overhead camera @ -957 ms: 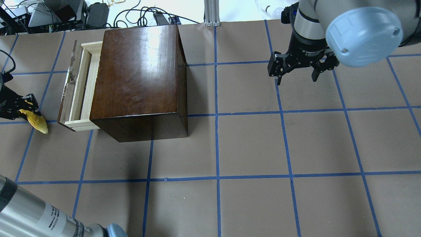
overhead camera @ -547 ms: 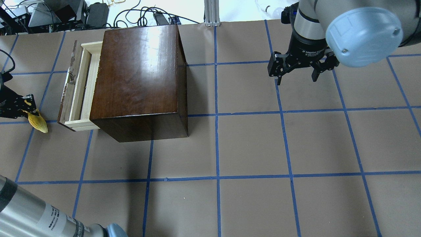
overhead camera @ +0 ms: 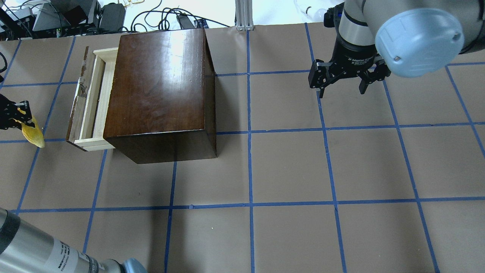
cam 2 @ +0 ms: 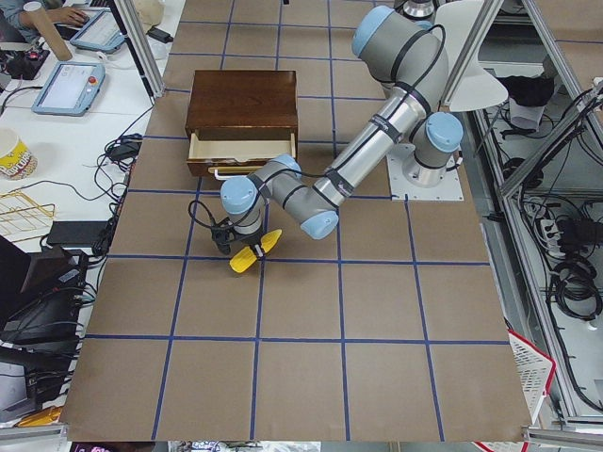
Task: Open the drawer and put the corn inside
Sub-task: 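Lift the corn and carry it over the open drawer with the left gripper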
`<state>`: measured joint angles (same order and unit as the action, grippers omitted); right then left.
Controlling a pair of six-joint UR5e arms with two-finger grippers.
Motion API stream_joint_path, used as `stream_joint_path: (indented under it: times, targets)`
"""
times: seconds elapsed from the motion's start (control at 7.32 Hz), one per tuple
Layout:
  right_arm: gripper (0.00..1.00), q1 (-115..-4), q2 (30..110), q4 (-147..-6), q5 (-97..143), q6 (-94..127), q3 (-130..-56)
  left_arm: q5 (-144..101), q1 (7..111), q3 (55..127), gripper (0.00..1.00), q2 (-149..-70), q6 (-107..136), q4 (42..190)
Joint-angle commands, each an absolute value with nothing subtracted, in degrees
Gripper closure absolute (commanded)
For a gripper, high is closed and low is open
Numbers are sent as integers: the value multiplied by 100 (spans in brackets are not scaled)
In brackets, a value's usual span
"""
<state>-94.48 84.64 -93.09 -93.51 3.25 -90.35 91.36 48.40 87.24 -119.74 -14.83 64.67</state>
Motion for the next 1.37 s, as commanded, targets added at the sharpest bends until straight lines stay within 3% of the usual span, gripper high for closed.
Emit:
stream_joint_path:
  times: [0.0,0.82,1.23]
  targets:
    - [0,-9448,8464,-9308,-9343,325,-9035,9184,5000,8464,100,-11638,-1695,7021]
    - [0,-9448,8464,-9316,-9334,325,-9035,9308,6361,8455,100,-10505,-2382,8127]
    - [0,-9448,8464,-9308,-9334,325,-9035,9273,7082,8516,100,-10301,-2408,8323]
